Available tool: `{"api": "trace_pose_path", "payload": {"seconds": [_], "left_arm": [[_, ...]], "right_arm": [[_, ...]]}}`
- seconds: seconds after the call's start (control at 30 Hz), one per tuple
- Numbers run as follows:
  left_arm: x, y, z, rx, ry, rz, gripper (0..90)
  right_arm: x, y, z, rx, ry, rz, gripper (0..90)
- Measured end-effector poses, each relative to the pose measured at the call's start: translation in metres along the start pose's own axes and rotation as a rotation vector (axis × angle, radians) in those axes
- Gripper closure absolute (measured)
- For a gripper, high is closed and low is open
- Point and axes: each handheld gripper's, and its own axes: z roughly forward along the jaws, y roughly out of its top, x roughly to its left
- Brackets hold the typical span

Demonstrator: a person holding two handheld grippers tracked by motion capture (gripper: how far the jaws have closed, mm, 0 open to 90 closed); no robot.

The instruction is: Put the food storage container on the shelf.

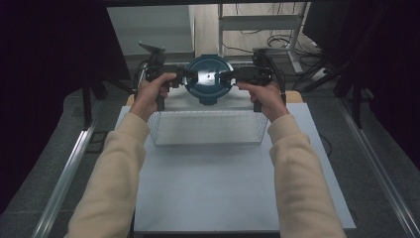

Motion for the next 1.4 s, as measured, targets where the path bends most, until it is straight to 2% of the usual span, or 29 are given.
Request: {"api": "trace_pose_path", "payload": {"seconds": [0.13, 0.2, 0.33, 0.43, 0.53, 0.63, 0.67, 0.73, 0.8, 0.93, 1.0, 1.13, 1.33, 1.4], "left_arm": [[0.007, 0.002, 0.006, -0.008, -0.009, -0.045, 33.0], [0.01, 0.003, 0.008, -0.014, -0.01, -0.058, 32.3], [0.011, 0.002, 0.011, -0.036, -0.009, -0.059, 31.8], [0.011, 0.001, 0.012, -0.049, -0.01, -0.055, 31.5], [0.009, 0.0, 0.014, -0.052, 0.009, -0.032, 28.6], [0.007, -0.001, 0.012, -0.066, 0.035, -0.016, 20.0], [0.007, -0.001, 0.01, -0.078, 0.037, -0.009, 18.4], [0.006, -0.003, 0.005, -0.09, 0.059, 0.021, 17.0], [0.003, -0.005, -0.001, -0.098, 0.06, 0.053, 16.8], [-0.003, -0.012, -0.011, -0.122, 0.083, 0.107, 17.1], [-0.007, -0.016, -0.016, -0.124, 0.096, 0.132, 17.4], [-0.017, -0.028, -0.027, -0.137, 0.129, 0.214, 18.6], [-0.032, -0.051, -0.046, -0.149, 0.126, 0.284, 18.7], [-0.036, -0.06, -0.053, -0.147, 0.133, 0.322, 18.7]], "right_arm": [[-0.009, 0.002, 0.005, 0.003, 0.015, 0.074, 32.6], [-0.012, 0.003, 0.007, -0.003, 0.021, 0.087, 32.1], [-0.018, 0.002, 0.008, -0.004, 0.033, 0.129, 31.3], [-0.018, 0.002, 0.008, -0.012, 0.034, 0.122, 30.7], [-0.014, 0.0, 0.01, -0.025, 0.001, 0.086, 25.7], [-0.005, -0.001, 0.01, -0.071, -0.105, 0.03, 14.5], [-0.004, -0.002, 0.009, -0.084, -0.121, 0.02, 13.2], [-0.003, -0.002, 0.005, -0.093, -0.117, 0.009, 12.7], [-0.001, -0.003, 0.001, -0.096, -0.096, -0.011, 13.0], [0.011, -0.007, -0.005, -0.104, -0.067, -0.082, 13.2], [0.02, -0.011, -0.008, -0.116, -0.091, -0.124, 12.8], [0.031, -0.019, -0.014, -0.118, -0.12, -0.196, 11.7], [0.033, -0.037, -0.033, -0.145, -0.095, -0.249, 11.7], [0.032, -0.045, -0.04, -0.146, -0.091, -0.268, 11.8]]}}
